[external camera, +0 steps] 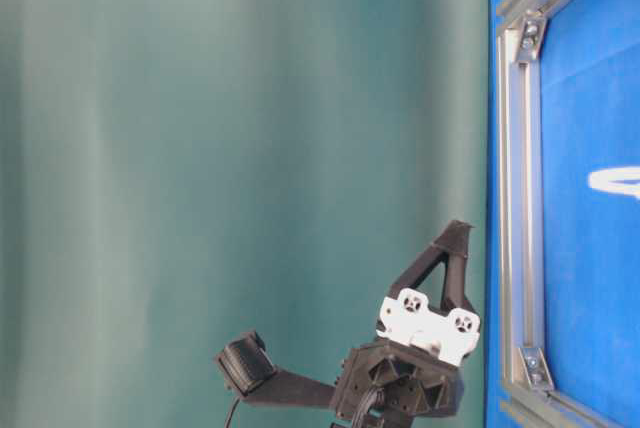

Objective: Insert the wire through the string loop located in the center.
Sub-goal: 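Lift the cable and carry it toward the white zip-tie loop, then push the USB plug leftward through the white zip-tie loop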

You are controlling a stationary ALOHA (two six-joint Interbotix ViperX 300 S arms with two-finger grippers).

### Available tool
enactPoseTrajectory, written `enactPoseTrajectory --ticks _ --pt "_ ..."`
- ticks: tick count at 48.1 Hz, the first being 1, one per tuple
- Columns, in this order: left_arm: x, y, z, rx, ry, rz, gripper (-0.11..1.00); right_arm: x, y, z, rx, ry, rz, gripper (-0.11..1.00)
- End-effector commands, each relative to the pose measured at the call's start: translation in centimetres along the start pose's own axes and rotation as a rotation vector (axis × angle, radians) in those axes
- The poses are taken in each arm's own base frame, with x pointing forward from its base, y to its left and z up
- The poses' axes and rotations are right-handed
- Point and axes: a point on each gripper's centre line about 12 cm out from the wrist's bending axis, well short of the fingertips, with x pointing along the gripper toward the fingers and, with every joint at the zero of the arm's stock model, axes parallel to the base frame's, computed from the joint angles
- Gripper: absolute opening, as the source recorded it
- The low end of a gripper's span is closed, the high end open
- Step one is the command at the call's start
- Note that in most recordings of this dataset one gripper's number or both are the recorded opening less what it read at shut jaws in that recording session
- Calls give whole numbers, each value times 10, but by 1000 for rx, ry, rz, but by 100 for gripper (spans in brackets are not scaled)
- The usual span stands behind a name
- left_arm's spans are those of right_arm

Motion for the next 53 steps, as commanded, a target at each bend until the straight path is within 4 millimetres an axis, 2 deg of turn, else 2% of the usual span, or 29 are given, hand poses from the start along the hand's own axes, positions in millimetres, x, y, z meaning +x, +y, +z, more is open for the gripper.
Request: enactPoseTrajectory --ticks 1,17,24,33,53 --pt "-1 -2 19 0 -55 -6 0 -4 -11 8 16 -30 -29 -2" --pt "-1 -5 19 2 -55 -13 0 -11 -56 -3 85 -8 -155 -2" --pt "-1 -5 18 2 -53 -13 0 -14 -67 -4 102 -12 -188 -2" --pt "-1 -5 19 2 -55 -13 0 -15 -75 -5 113 -13 -210 -2" --pt "-1 -5 18 2 -53 -13 0 -15 -75 -5 114 -13 -211 -2"
